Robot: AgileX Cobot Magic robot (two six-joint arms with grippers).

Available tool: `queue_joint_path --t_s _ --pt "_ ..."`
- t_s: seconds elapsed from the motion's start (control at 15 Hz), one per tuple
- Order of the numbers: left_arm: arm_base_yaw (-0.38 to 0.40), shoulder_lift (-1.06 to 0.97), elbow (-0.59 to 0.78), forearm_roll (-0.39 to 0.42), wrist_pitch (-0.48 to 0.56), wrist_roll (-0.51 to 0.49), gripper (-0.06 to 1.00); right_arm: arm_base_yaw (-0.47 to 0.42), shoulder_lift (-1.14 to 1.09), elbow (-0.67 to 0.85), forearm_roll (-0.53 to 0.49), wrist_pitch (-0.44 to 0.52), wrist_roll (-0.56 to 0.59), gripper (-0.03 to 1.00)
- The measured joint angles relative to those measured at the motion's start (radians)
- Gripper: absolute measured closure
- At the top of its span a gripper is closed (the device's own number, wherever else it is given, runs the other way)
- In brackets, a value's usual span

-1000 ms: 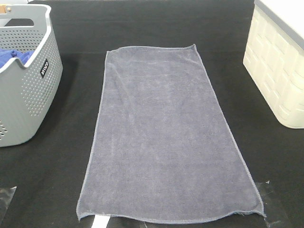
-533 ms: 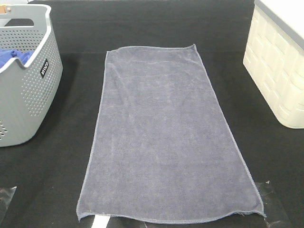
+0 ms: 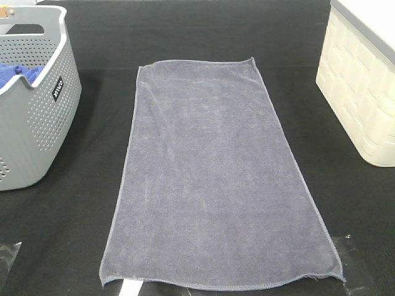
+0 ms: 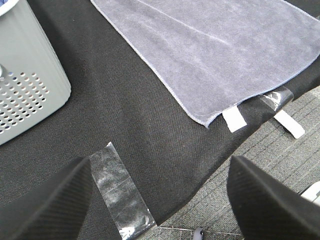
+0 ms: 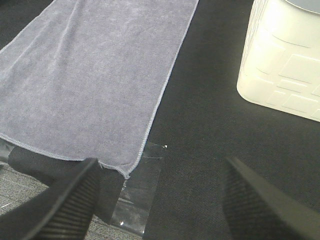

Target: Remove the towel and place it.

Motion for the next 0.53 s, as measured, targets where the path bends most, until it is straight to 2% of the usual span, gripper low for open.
queue_joint_path --t_s 0.13,0.33,0.4,0.53 --pt "0.004 -0.010 0.000 0.000 0.000 0.001 0.23 0.000 0.000 0.000 0.000 0.000 0.000 0.32" --pt "0.140 -0.011 0.000 -0.001 0.000 0.001 0.23 -0.059 0.000 0.000 0.001 0.000 0.000 0.32" --pt "0.140 -0.011 0.000 -0.001 0.000 0.001 0.23 -0.059 0.000 0.000 0.001 0.000 0.000 0.32" --pt "0.231 -0.011 0.000 -0.001 0.000 0.001 0.23 -0.180 0.000 0.000 0.001 0.000 0.000 0.32"
